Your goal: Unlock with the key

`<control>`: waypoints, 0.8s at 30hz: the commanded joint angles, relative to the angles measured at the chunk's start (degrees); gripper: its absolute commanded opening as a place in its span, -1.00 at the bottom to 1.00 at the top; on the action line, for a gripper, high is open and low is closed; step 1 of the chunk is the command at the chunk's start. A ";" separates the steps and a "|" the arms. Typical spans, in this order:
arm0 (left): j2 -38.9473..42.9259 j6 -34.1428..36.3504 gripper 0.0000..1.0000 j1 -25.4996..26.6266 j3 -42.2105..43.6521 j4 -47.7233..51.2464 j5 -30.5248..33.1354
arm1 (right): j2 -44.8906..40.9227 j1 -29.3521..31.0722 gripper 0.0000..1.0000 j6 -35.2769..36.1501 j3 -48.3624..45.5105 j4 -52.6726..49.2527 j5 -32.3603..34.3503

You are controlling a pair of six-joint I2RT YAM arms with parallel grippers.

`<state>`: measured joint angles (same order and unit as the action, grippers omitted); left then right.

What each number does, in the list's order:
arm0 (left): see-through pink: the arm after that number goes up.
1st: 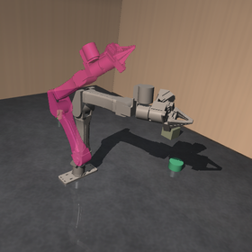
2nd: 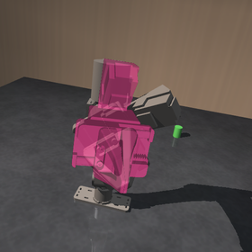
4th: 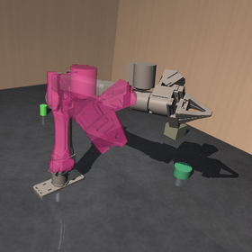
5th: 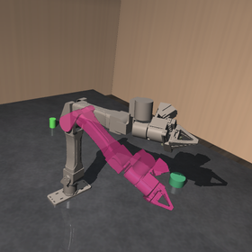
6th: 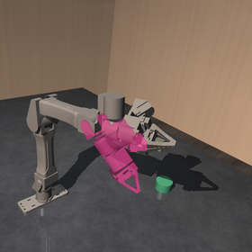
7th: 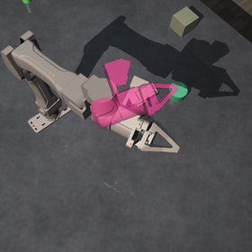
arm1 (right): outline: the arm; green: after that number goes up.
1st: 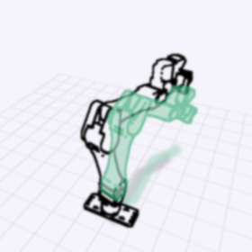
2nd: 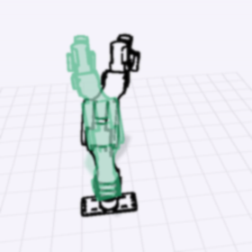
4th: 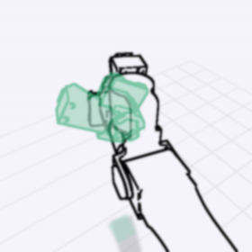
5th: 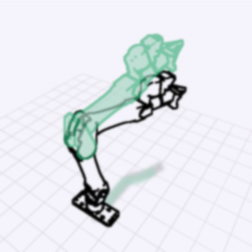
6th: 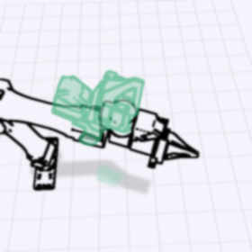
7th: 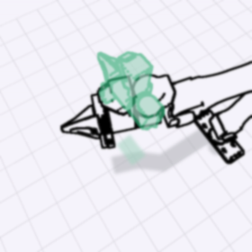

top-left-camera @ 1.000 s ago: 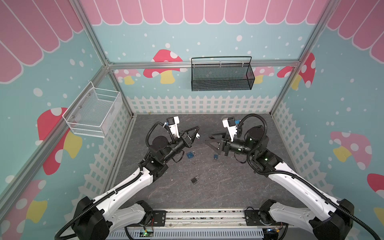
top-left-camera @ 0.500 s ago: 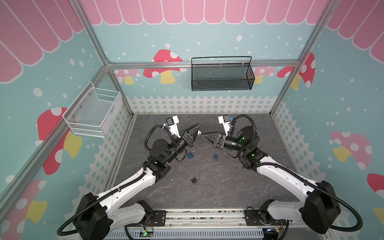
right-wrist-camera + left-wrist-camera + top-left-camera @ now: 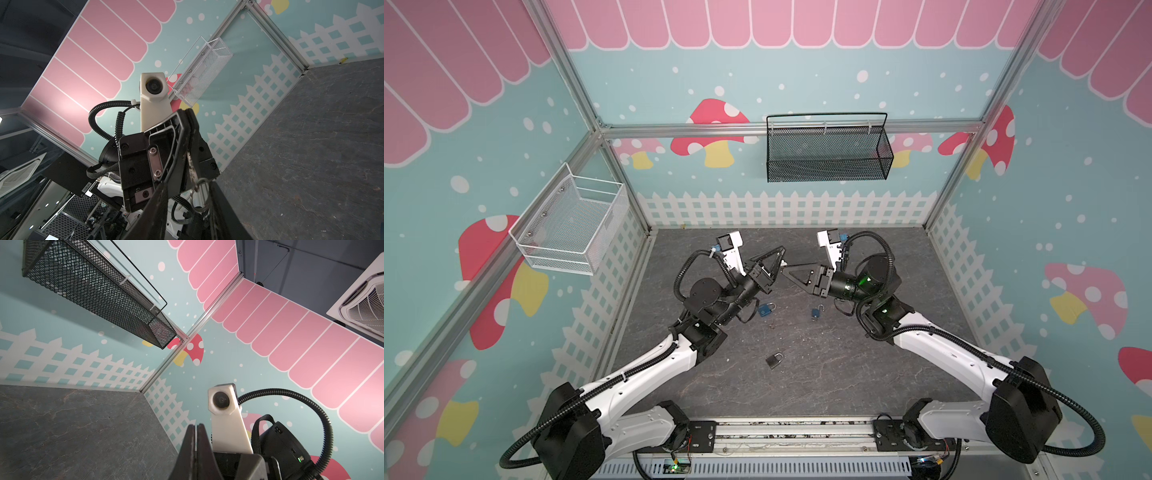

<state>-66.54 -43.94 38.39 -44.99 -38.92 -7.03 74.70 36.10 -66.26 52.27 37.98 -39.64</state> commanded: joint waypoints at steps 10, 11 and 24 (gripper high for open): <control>-0.23 0.08 -1.00 0.71 0.26 -2.16 1.14 | 0.97 0.22 -0.47 -1.20 0.47 6.41 0.59; -0.17 0.08 -1.00 0.72 0.26 -2.14 1.22 | 1.12 0.20 -0.49 -1.05 0.46 6.38 0.69; -0.09 0.25 -1.00 0.90 0.43 -1.66 1.82 | 2.12 0.20 -0.81 0.25 0.48 6.28 1.48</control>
<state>-66.59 -43.92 38.83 -44.99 -39.92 -6.02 76.31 36.10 -66.00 52.25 41.89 -38.37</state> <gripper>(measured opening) 0.047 0.107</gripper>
